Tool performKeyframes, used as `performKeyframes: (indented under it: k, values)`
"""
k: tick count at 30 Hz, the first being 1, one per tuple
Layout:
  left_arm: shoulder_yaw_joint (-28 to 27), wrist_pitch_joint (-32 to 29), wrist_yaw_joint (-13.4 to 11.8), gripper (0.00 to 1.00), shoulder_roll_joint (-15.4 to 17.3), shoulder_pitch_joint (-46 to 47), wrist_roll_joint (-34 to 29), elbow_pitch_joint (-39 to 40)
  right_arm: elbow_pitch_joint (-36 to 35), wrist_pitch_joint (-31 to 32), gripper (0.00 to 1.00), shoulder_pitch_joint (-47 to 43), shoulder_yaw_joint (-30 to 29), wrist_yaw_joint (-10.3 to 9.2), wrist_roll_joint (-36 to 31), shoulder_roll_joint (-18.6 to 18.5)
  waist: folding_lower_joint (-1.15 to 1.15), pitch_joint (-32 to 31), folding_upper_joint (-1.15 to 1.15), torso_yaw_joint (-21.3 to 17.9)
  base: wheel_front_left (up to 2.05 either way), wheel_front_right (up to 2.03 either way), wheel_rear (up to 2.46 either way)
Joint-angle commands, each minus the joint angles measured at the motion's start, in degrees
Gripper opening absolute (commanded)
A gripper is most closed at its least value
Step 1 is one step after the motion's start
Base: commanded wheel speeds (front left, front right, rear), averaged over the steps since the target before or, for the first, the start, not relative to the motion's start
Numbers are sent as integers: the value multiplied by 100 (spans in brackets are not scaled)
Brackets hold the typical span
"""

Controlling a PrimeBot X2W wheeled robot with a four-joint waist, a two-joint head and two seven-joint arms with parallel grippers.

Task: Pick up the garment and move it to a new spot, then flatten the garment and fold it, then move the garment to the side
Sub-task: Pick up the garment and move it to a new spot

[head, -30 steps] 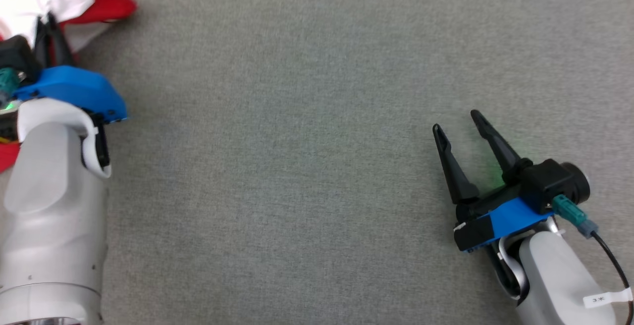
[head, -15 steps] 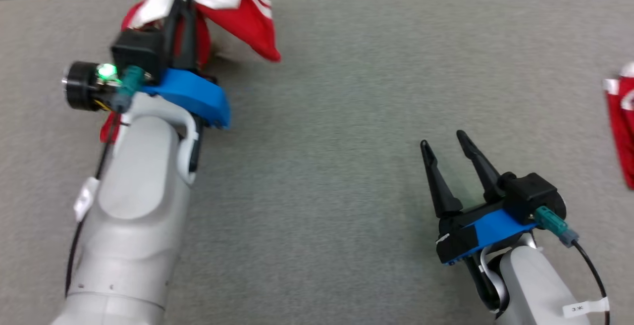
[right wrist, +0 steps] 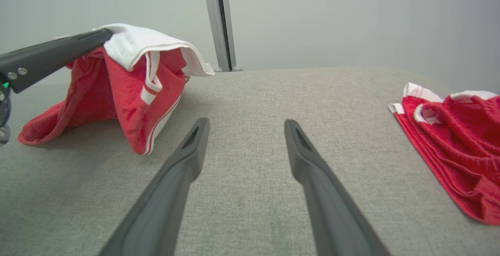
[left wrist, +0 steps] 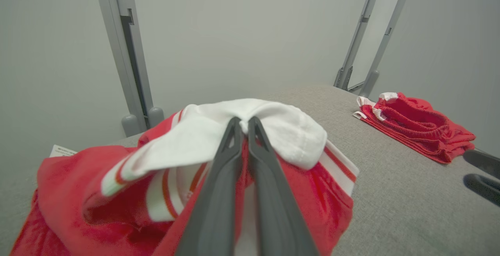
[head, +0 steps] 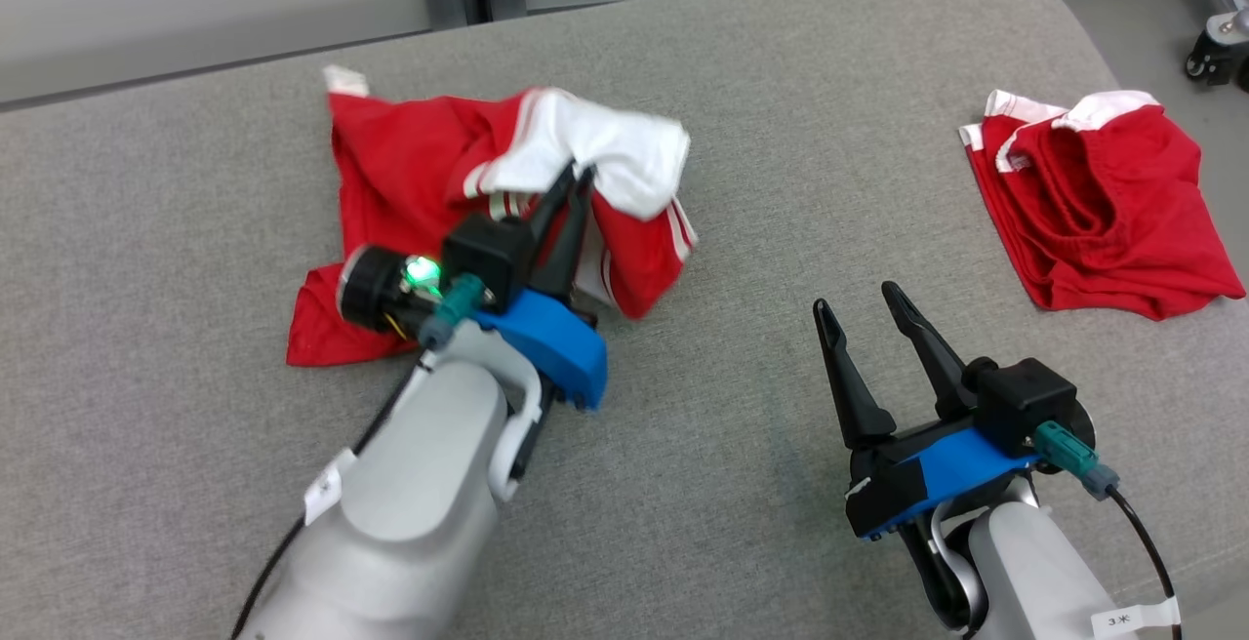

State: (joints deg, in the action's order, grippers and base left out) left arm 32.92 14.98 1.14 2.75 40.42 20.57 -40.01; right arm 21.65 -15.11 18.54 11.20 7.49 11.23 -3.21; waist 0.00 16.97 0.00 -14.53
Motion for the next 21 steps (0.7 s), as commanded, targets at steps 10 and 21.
performKeyframes:
  k: [10, 21]
  values:
    - [115, 28, -732, 100, 17, -1170, 318, 569, 46, -5, 100, -189, -74, 1, -16, 25, 0, -334, 0, 264, 0, 0, 0]
    - [-1547, 23, -945, 100, 241, -2726, -352, 1323, 144, -5, 100, -442, -129, 1, -141, 22, 0, -858, 0, 707, 0, 0, 0]
